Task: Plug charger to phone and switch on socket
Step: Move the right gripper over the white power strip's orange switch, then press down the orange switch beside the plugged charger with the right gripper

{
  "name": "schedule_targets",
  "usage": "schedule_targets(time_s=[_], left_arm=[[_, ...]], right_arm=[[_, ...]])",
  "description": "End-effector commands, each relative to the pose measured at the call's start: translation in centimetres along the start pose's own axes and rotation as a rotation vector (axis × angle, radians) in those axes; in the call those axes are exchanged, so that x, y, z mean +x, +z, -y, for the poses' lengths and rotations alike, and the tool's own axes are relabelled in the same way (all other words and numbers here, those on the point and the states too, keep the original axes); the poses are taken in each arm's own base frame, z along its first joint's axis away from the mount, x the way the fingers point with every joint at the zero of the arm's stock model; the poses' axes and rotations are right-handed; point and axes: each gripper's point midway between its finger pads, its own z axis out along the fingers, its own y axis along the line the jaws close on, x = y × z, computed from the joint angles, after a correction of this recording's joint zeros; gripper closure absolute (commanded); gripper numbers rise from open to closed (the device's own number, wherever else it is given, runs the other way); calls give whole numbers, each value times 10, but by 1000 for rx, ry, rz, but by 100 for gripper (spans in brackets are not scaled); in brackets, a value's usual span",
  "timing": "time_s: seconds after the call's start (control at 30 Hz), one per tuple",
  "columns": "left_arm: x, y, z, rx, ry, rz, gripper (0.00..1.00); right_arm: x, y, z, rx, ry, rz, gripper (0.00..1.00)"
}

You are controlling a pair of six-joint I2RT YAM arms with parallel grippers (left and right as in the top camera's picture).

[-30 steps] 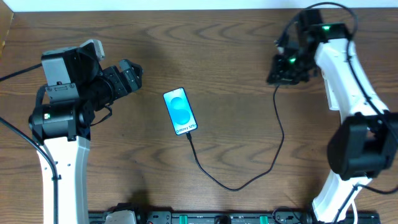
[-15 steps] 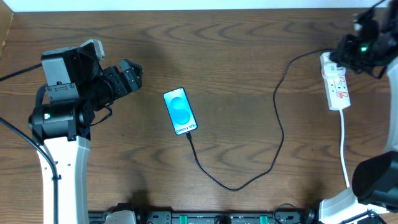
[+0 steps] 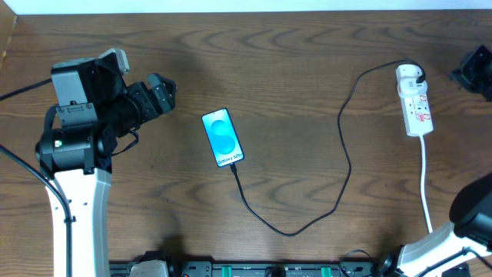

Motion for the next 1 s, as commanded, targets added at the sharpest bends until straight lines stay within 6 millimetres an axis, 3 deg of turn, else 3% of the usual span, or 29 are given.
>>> schedule_targets(time_s=[0.0,0.43,0.97], left_arm=[[-3,-3,2,9,11,6,6],[-3,-3,2,9,11,6,6],[-3,-3,2,9,11,6,6]], right_arm=[[0,21,20,-1,55,-47,99],[13,101,61,6,83,-186,99],[13,150,80,-6,54,-194,99]])
